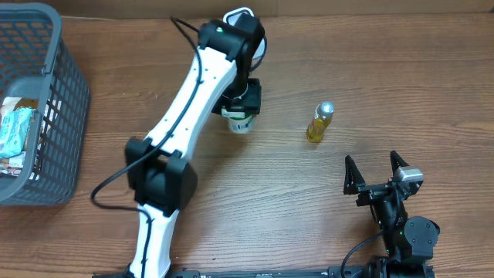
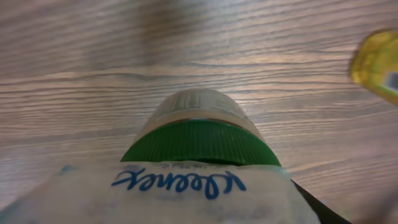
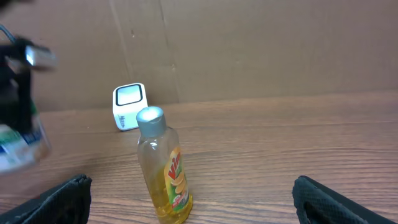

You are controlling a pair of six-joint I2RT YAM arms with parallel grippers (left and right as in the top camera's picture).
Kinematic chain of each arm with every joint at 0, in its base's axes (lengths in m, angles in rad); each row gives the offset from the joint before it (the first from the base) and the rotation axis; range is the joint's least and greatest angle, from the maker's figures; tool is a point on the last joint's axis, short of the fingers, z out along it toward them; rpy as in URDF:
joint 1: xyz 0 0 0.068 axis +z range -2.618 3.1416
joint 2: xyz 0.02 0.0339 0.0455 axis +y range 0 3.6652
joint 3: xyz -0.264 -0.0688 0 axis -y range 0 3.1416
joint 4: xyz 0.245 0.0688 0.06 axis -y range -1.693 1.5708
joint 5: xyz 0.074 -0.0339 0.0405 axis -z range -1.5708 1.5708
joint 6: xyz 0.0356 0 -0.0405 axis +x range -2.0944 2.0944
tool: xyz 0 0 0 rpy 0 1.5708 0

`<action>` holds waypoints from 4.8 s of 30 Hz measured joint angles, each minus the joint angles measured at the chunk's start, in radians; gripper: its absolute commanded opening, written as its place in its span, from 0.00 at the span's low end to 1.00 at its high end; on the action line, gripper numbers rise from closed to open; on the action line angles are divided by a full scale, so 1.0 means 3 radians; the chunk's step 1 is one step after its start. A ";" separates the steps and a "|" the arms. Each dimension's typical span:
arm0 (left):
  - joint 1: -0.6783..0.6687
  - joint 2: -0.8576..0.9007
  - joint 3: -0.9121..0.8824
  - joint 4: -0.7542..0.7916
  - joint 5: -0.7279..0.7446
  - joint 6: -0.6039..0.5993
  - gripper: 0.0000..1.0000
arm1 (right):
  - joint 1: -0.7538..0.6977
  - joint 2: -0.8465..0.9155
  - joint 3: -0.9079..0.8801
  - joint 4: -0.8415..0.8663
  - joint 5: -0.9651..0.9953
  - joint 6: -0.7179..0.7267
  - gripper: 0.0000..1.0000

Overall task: Scan the item barcode
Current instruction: 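Grasp the Kleenex pack with green lid and carry it forward, then lower the Kleenex pack onto the table left of the bottle, release, then move the left gripper back into the grey basket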

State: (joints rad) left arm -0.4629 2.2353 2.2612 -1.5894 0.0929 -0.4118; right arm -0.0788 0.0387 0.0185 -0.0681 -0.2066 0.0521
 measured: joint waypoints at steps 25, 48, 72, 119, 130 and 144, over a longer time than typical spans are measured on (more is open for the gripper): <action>-0.0706 0.0385 -0.0036 0.0483 -0.0577 -0.0559 0.28 | 0.0001 0.0000 0.0000 0.0000 0.0000 0.0001 1.00; -0.0746 0.0385 -0.0036 0.0585 -0.0676 -0.0916 0.29 | 0.0000 0.0000 0.0000 0.0000 0.0000 0.0001 1.00; -0.0746 0.0387 -0.0453 0.0824 -0.0434 -0.0863 0.68 | 0.0000 0.0000 0.0000 0.0001 0.0000 0.0001 1.00; 0.0912 -0.1377 0.0381 0.1263 -0.2059 0.0409 1.00 | 0.0000 0.0000 0.0000 0.0000 0.0000 0.0000 1.00; 0.2611 -0.1439 0.0374 0.1369 -0.1960 0.0875 0.99 | 0.0000 0.0000 0.0000 -0.0001 0.0000 0.0000 1.00; 0.3733 -0.0669 0.0182 0.1356 -0.0954 0.1325 1.00 | 0.0000 0.0000 0.0000 -0.0001 0.0000 0.0000 1.00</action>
State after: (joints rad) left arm 0.6571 2.0346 2.3157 -1.1828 -0.1932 -0.0143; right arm -0.0788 0.0387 0.0185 -0.0685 -0.2066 0.0521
